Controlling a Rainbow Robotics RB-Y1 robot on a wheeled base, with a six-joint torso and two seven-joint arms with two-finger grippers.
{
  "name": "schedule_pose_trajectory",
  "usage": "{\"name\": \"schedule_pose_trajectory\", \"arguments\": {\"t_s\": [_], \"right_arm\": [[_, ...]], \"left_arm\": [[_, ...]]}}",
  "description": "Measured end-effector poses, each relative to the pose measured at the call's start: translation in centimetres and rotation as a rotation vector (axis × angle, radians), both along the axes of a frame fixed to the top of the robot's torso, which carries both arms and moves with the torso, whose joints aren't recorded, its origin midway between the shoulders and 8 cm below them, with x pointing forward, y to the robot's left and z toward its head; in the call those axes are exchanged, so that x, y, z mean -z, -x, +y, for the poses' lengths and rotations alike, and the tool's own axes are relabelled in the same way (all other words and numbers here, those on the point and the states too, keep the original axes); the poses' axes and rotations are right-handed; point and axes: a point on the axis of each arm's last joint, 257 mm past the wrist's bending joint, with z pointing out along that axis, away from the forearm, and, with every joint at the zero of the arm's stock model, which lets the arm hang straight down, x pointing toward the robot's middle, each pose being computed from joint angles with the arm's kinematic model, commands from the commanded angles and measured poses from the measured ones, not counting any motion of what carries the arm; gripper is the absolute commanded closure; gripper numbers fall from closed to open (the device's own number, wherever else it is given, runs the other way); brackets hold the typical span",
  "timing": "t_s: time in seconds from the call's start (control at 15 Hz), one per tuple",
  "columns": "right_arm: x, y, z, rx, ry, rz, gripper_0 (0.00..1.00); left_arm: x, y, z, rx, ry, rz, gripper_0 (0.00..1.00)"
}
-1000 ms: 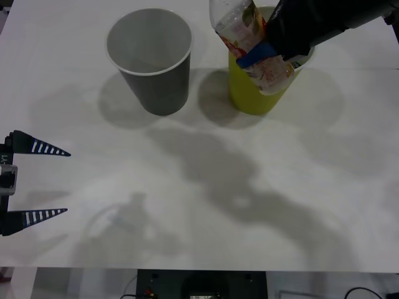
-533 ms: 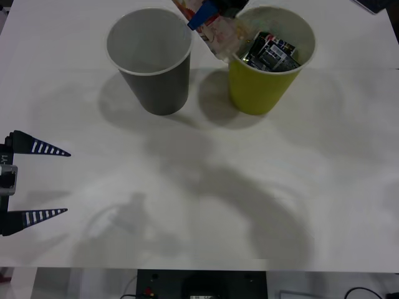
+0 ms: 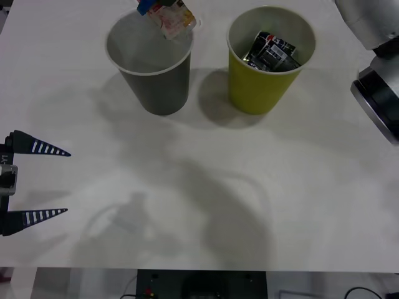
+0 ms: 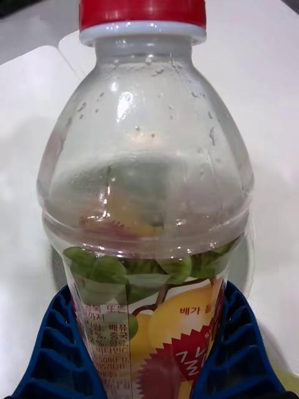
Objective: Put the can into the green bin and the plastic bottle into the gray bin
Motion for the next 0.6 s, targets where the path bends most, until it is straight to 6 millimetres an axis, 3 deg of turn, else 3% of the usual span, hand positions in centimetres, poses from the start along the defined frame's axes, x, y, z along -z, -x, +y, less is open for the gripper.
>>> {"name": "schedule_pose_trajectory", "arguments": {"t_s": [0.33, 0.4, 0.6], "right_arm": [[2.4, -1.5, 2.0, 0.008, 0.020, -0.047, 1.00], [2.7, -1.6, 2.1, 0.006, 0.024, -0.046, 0.93], [3.5, -1.6, 2.0, -0.003, 0.052, -0.048, 0.31]], "left_arm": [[0.0, 0.0, 0.0, 0.000, 0.000, 0.000, 0.02], [0.0, 0.0, 0.0, 0.000, 0.000, 0.000, 0.02], [0.0, 0.0, 0.0, 0.000, 0.000, 0.000, 0.02]]}}
